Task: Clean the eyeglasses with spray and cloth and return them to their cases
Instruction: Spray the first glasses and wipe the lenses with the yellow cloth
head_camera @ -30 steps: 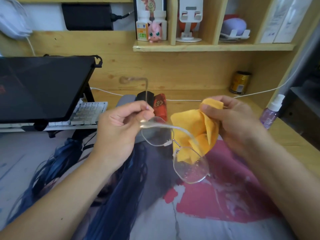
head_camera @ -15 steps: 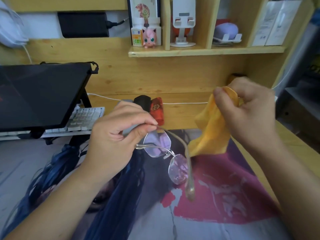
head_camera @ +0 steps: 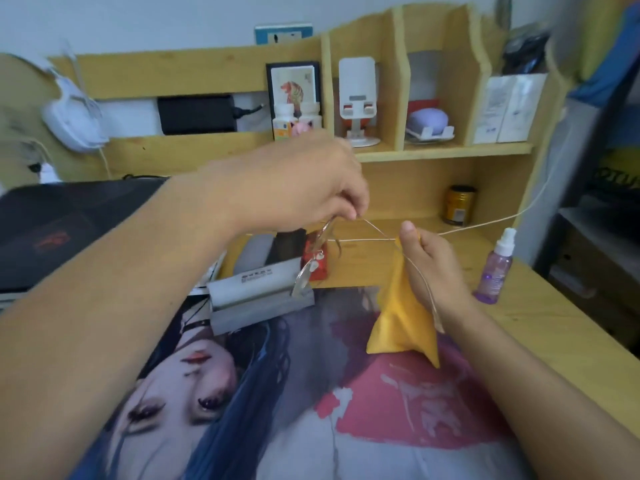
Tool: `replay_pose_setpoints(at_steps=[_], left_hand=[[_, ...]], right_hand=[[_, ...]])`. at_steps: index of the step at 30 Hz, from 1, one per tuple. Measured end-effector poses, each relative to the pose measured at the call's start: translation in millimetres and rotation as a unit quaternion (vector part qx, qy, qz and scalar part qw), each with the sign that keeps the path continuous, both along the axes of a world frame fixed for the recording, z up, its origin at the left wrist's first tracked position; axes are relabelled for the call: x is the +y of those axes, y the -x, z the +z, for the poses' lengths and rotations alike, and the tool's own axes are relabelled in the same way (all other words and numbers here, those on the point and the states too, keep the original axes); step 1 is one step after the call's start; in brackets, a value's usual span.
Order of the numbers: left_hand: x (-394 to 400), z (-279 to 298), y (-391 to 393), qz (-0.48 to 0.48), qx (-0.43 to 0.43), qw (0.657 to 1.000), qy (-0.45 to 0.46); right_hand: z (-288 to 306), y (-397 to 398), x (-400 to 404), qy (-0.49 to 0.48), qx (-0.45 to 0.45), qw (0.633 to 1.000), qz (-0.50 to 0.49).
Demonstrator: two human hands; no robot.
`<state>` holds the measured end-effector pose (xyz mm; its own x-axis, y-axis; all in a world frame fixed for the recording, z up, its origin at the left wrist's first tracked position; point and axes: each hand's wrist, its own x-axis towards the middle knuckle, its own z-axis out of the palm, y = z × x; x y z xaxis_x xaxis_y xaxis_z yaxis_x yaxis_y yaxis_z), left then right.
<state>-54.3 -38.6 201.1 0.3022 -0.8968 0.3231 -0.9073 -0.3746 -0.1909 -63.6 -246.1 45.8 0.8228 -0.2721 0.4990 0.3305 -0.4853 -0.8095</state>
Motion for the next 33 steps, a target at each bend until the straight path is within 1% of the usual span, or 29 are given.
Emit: replay_pose_setpoints(at_steps=[2,5,8,11,13,14,15,17,19,22,25,28,31,33], left_hand=[[-7.4,7.1,2.7,0.018,-0.031,0.999,-0.038],[1.6,1.0,5.3,0.01,-0.032,0.999,-0.03],[18.9,-7.8,4.3,-0.003,-0.015,0.999,0.037],[32.3,-22.9,1.5,0.018,0.012,0.989,0.143],[39.0,-41.2,2.2,0.037,0.051,0.967,0.247],[40.3,-53.5,3.2,0.044,0.073,0.95,0.3],[40.2,-67.6,3.5,0.049,0.094,0.93,0.352],[37.2,-95.7,3.2,0.056,0.148,0.878,0.451],[32.7,-121.0,3.5,0.054,0.207,0.831,0.513],[29.3,-153.6,4.1,0.069,0.274,0.789,0.545],[32.5,-175.5,2.6,0.087,0.297,0.767,0.561],[37.0,-182.4,1.3,0.099,0.298,0.76,0.57],[44.0,-181.2,-2.3,0.111,0.303,0.735,0.597],[47.2,-180.3,-4.1,0.11,0.305,0.721,0.613]], right_hand=[[2.3,0.1,-2.2,-0.038,0.005,0.999,0.017],[6.3,1.2,-7.1,-0.105,0.027,0.994,0.035],[7.6,3.0,-9.1,-0.17,0.047,0.982,0.063],[7.3,0.1,-11.5,-0.226,0.084,0.969,0.061],[12.4,-0.7,-11.0,-0.293,0.114,0.946,0.076],[14.9,-0.7,-11.1,-0.338,0.12,0.929,0.095],[18.2,0.8,-11.0,-0.377,0.121,0.911,0.118],[23.3,2.6,-10.1,-0.435,0.118,0.877,0.167],[22.6,3.2,-6.1,-0.482,0.127,0.844,0.2],[17.4,6.9,7.2,-0.522,0.15,0.803,0.245],[14.1,9.4,13.9,-0.535,0.146,0.78,0.289],[10.3,9.1,12.1,-0.521,0.123,0.779,0.326],[7.5,9.5,13.7,-0.503,0.125,0.785,0.338],[3.9,7.3,16.8,-0.501,0.139,0.79,0.327]])
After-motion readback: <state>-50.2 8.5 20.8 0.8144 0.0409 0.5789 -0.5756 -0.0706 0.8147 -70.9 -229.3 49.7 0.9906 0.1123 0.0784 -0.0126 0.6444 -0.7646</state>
